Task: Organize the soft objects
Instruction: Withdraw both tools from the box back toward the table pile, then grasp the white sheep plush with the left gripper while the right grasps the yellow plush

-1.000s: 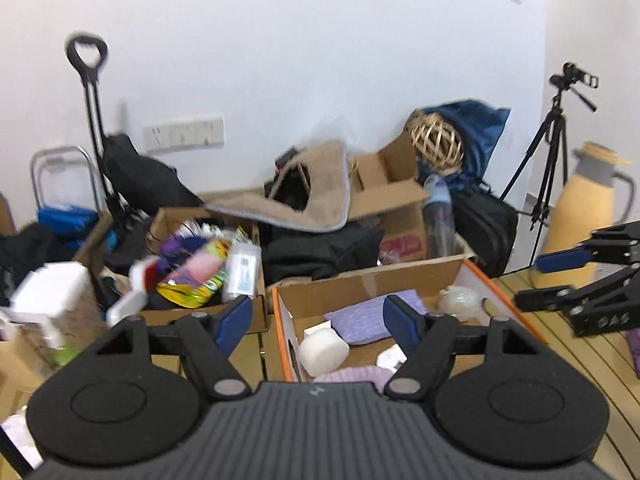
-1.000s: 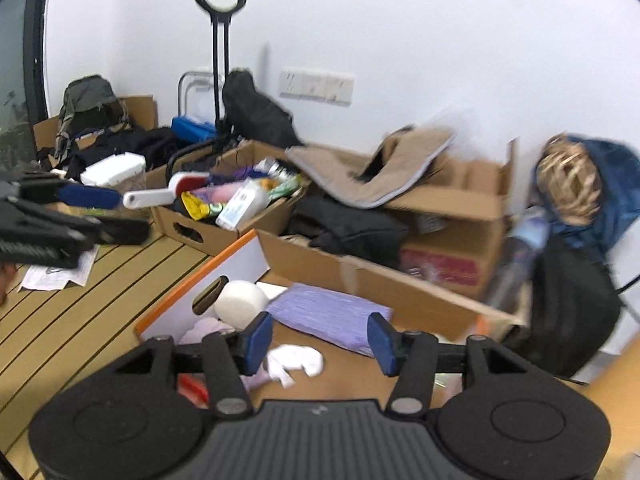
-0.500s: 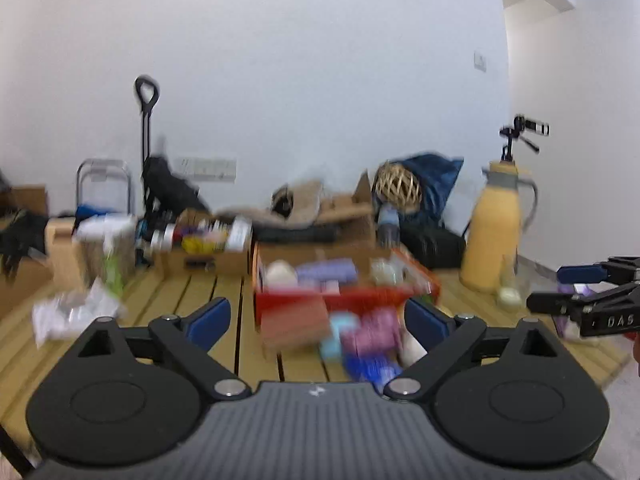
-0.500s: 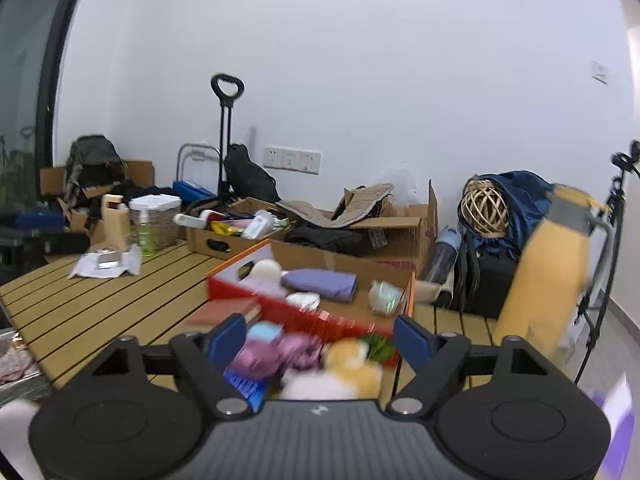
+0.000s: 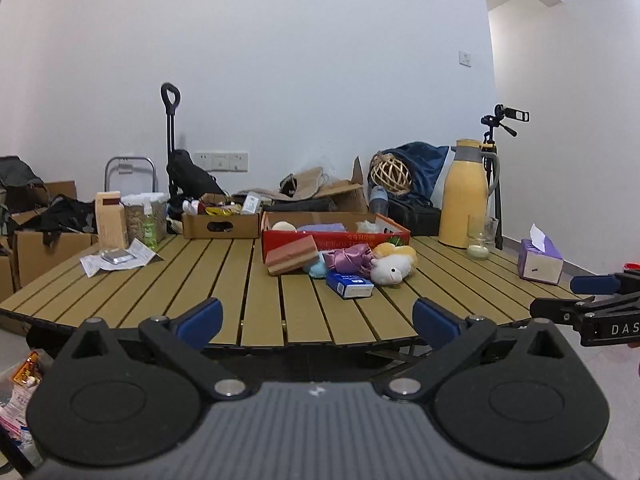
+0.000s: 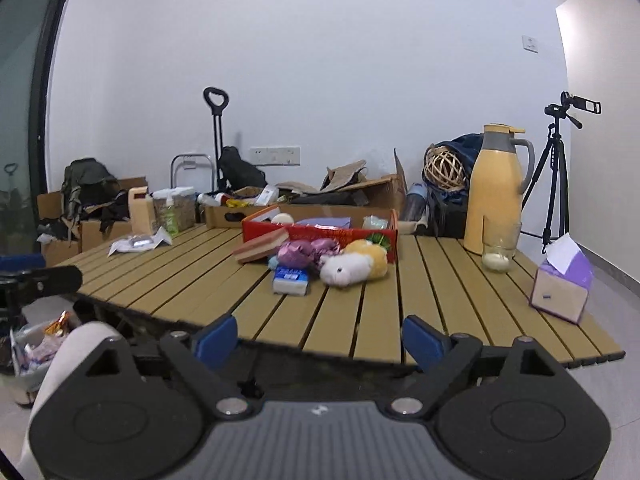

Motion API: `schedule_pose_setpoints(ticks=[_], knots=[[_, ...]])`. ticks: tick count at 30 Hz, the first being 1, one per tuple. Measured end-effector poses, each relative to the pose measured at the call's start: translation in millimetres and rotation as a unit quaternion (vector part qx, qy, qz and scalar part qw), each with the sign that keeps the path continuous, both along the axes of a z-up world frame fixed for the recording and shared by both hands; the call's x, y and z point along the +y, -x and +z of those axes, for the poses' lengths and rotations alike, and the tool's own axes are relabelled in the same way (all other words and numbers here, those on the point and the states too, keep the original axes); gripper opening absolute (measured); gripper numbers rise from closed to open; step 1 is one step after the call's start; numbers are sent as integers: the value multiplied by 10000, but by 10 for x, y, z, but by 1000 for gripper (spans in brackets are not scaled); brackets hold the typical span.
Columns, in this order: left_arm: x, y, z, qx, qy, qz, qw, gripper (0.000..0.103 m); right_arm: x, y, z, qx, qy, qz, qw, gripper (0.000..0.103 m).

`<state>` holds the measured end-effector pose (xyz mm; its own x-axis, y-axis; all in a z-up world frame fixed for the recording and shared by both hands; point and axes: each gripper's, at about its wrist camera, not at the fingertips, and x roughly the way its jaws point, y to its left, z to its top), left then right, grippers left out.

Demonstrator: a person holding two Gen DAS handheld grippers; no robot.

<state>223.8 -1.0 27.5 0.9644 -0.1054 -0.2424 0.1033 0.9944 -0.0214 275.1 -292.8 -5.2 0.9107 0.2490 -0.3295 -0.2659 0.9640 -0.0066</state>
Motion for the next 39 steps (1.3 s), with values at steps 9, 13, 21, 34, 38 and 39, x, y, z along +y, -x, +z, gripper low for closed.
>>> schedule_pose_setpoints(ticks=[9, 13, 21, 34, 38, 39], knots=[[56, 103, -47, 106, 167, 234, 9995, 103, 30, 183, -18, -50, 11, -63, 10000, 90], [89, 79, -45, 78, 180, 253, 9995, 103, 8, 168, -47, -77, -54, -139, 9999, 90], [-2, -265, -68, 117, 137, 193, 9997, 103, 13, -159, -128, 12, -45, -307, 9995, 98], [-738, -2139, -287, 725, 31, -570, 9957, 99, -296, -1893, -152, 220, -514, -382, 9977, 94], [-1028, -2832, -383, 1191, 10, -1006, 9878, 71, -479, -2648, -162, 610, -931, -174, 9936, 84], [-1099, -2993, -399, 1281, 46, -1074, 9859, 70, -496, -2827, -166, 689, -959, -138, 9929, 84]])
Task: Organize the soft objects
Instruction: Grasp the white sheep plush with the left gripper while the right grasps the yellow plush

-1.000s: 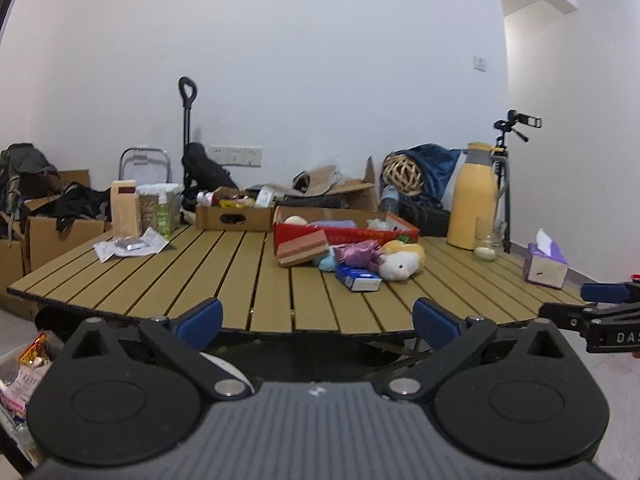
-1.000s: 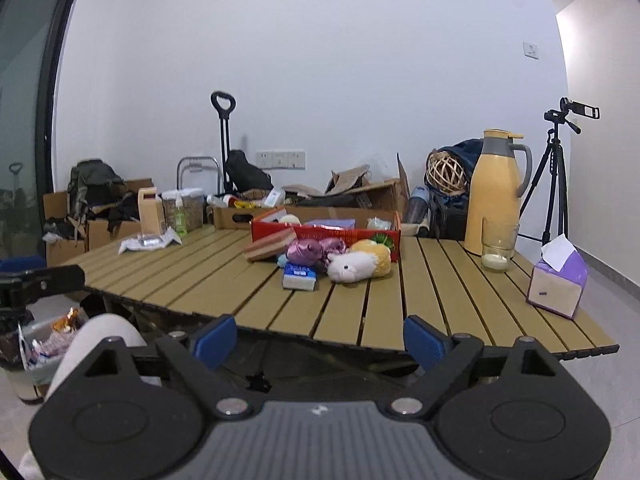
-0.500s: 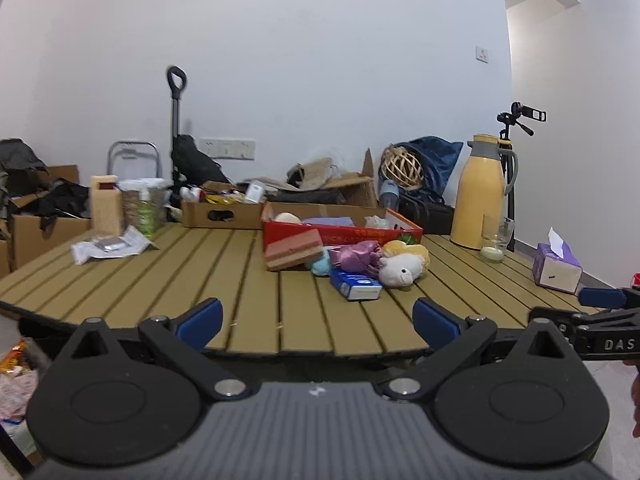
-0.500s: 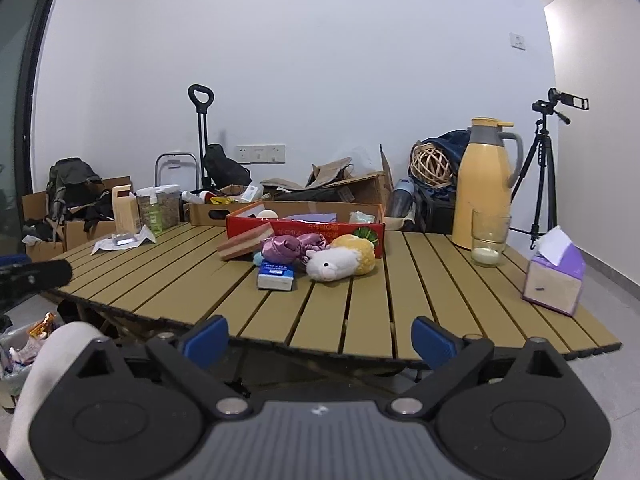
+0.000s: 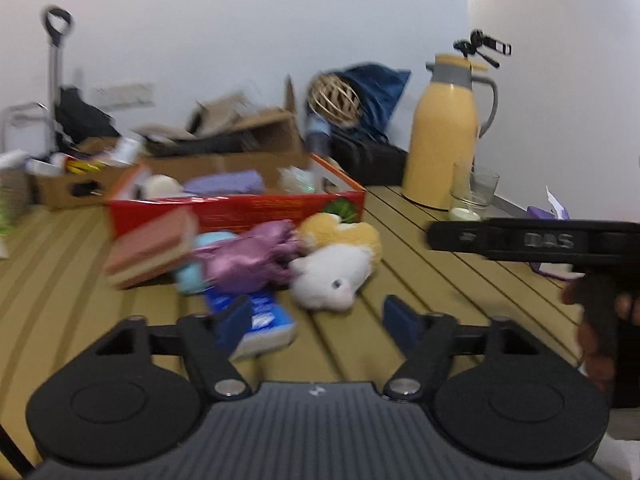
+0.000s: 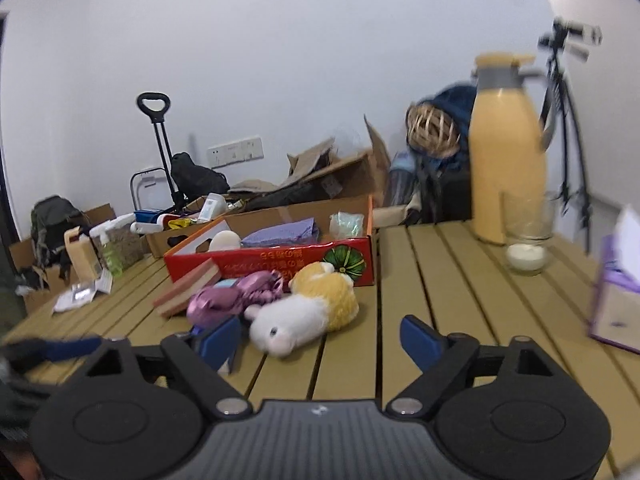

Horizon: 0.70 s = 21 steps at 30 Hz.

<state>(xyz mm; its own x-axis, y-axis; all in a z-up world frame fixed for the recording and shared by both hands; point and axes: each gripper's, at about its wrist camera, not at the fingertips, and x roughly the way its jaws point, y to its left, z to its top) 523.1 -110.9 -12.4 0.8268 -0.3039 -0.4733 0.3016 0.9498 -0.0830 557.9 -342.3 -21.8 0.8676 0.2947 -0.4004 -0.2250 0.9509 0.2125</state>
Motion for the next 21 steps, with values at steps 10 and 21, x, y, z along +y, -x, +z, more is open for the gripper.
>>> schedule_pose_setpoints(ticks=[10, 21], knots=[[-287, -930, -422, 705, -54, -38, 9975, 70, 196, -1466, -272, 902, 95, 701, 9934, 64], [-255, -856, -500, 828, 472, -785, 9924, 56, -166, -1000, -459, 1044, -847, 323, 9904, 41]])
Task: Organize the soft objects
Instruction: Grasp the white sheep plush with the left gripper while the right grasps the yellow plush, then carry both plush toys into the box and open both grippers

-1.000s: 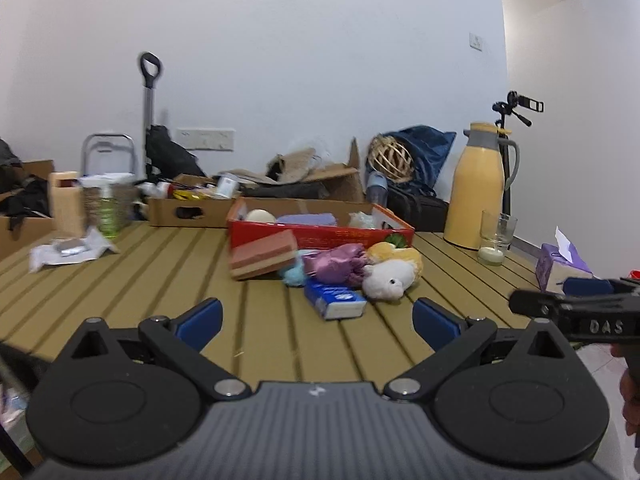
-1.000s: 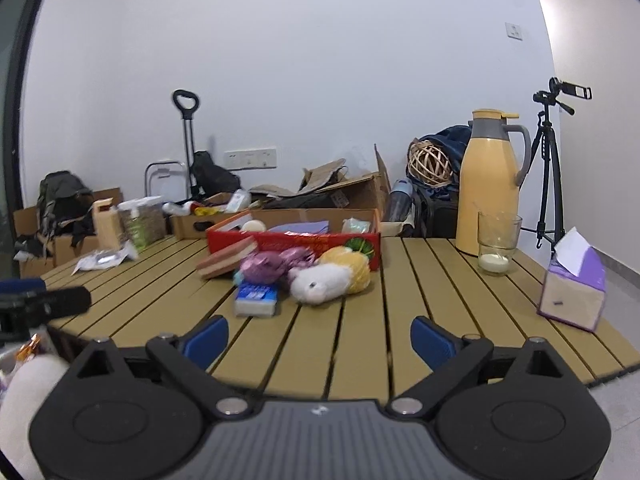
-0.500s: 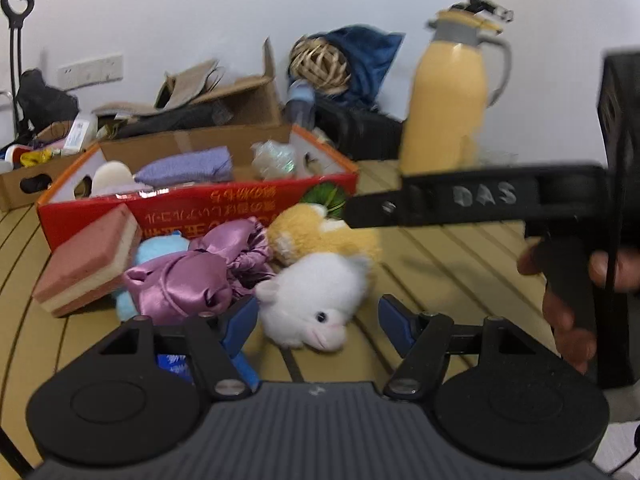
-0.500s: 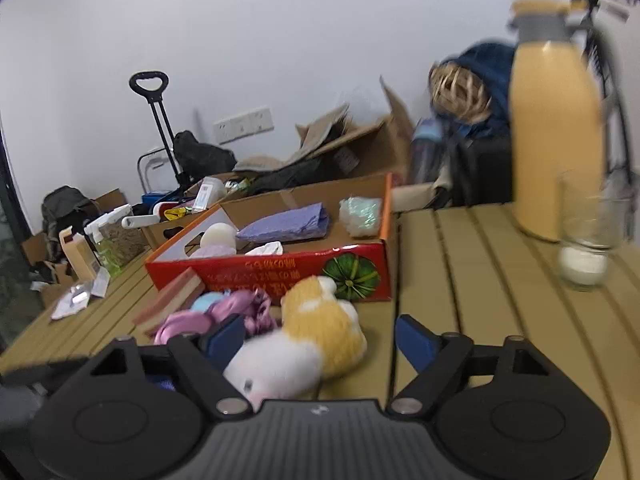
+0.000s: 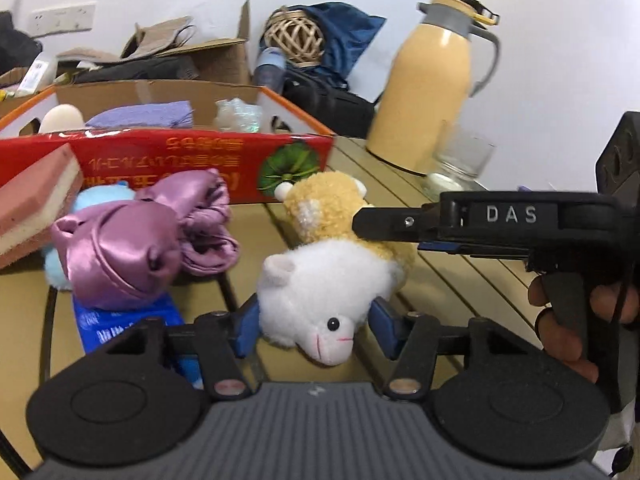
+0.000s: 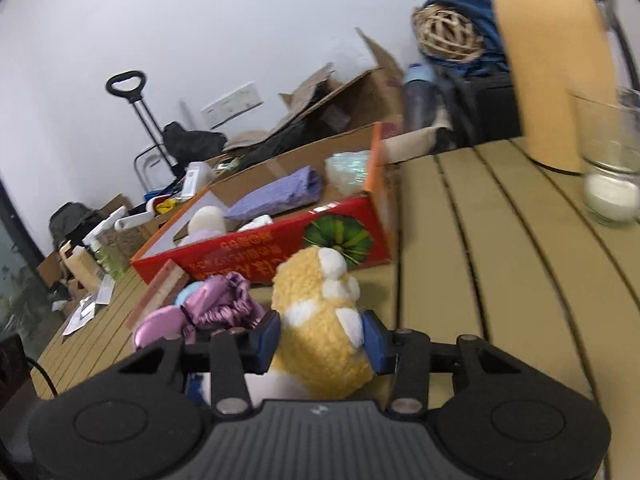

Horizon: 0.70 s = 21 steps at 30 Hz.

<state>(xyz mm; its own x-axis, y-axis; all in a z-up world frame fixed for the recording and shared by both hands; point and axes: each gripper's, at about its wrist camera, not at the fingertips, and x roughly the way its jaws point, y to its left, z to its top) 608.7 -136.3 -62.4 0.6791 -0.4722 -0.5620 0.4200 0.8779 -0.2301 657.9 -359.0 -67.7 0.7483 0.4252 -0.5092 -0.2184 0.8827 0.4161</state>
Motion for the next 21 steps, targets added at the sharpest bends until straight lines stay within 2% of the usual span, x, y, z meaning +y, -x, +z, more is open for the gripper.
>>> schedule_pose_setpoints(ticks=[2, 6, 11, 17, 21], knots=[[7, 194, 118, -159, 39, -75, 9998, 56, -54, 117, 31, -21, -135, -142, 9998, 39], [122, 734, 398, -444, 125, -248, 9986, 56, -81, 622, 246, -322, -389, -197, 9985, 39], [213, 1350, 694, -917, 19, -402, 9950, 55, 33, 1346, 546, -748, -380, -193, 9963, 39], [301, 1690, 799, -1009, 78, -355, 9942, 55, 159, 1793, 770, -1024, -197, -148, 9944, 39], [382, 1691, 869, -1064, 155, -420, 9933, 55, 222, 1892, 846, -1127, -33, -98, 9936, 39]])
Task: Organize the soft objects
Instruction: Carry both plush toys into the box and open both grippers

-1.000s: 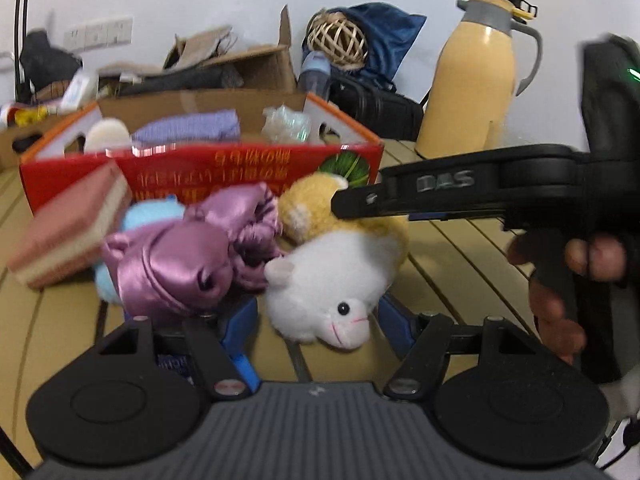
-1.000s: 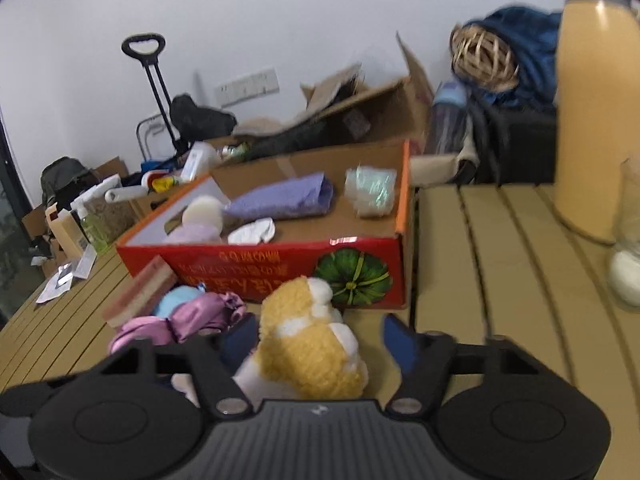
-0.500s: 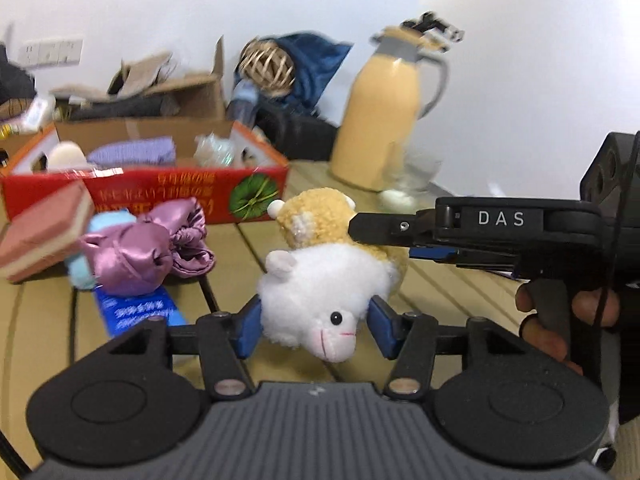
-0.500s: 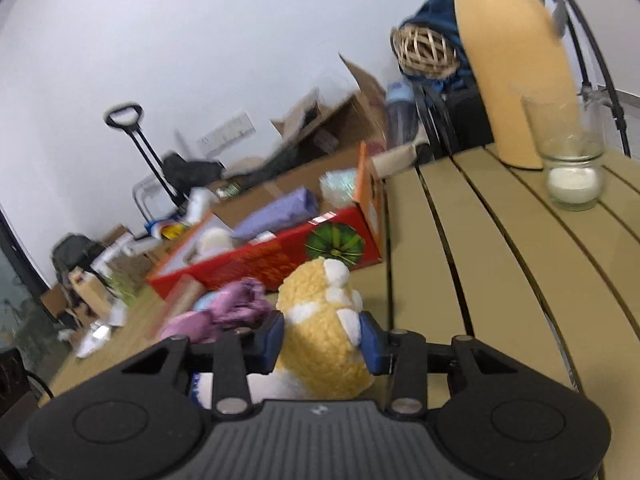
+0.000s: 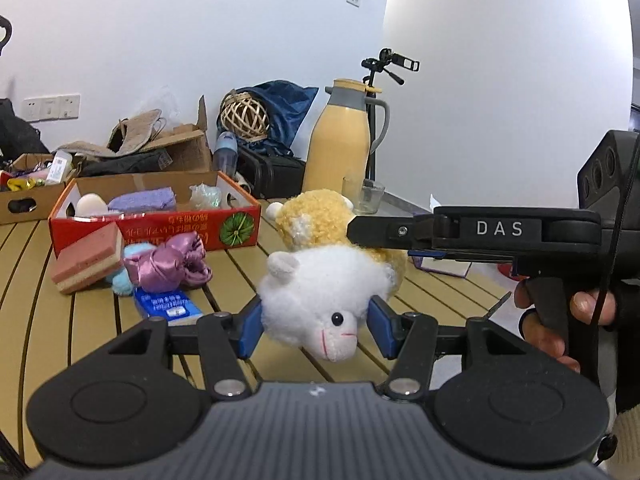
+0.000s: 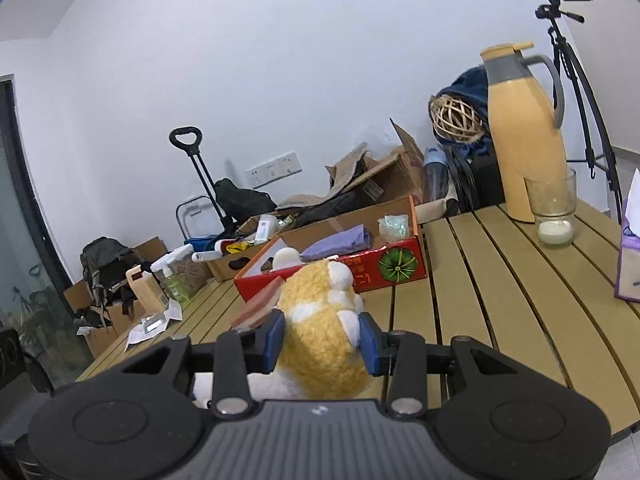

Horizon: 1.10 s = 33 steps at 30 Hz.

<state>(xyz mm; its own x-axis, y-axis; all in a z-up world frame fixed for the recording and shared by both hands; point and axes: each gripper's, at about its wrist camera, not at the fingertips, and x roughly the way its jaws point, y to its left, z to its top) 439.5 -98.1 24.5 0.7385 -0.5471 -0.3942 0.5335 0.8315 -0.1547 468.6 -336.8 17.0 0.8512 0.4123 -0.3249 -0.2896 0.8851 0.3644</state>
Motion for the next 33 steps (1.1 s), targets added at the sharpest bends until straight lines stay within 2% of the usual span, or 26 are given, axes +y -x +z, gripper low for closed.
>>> schedule_pose_setpoints(ticks=[3, 5, 11, 15, 20, 24, 27, 31, 33], knots=[[28, -210, 117, -124, -42, -50, 9999, 55, 31, -121, 113, -108, 43, -1, 9999, 39], [57, -497, 213, -95, -62, -45, 9999, 55, 47, -315, 193, -171, 48, 33, 9998, 39], [141, -1755, 429, 394, -107, -44, 9992, 55, 106, -1519, 405, 18, 29, 124, 9999, 39], [129, -2577, 296, 708, -186, 18, 9973, 55, 114, -2466, 337, 438, -75, 136, 9989, 39], [58, -3369, -32, 1263, -229, -63, 9917, 55, 149, -3314, 18, 893, 58, -6, 9960, 39], [-29, -3687, -281, 1528, -390, -313, 9870, 58, 158, -3610, -225, 1067, 290, -174, 9937, 39], [-82, -3765, -401, 1637, -612, -420, 9837, 63, 266, -3639, -328, 1055, 856, -298, 9903, 39], [-34, -3694, -376, 1529, -724, -410, 9847, 66, 514, -3634, -451, 969, 1772, -347, 9788, 38], [36, -3614, -318, 1453, -770, -310, 9859, 67, 559, -3648, -458, 1077, 1899, -386, 9751, 38]])
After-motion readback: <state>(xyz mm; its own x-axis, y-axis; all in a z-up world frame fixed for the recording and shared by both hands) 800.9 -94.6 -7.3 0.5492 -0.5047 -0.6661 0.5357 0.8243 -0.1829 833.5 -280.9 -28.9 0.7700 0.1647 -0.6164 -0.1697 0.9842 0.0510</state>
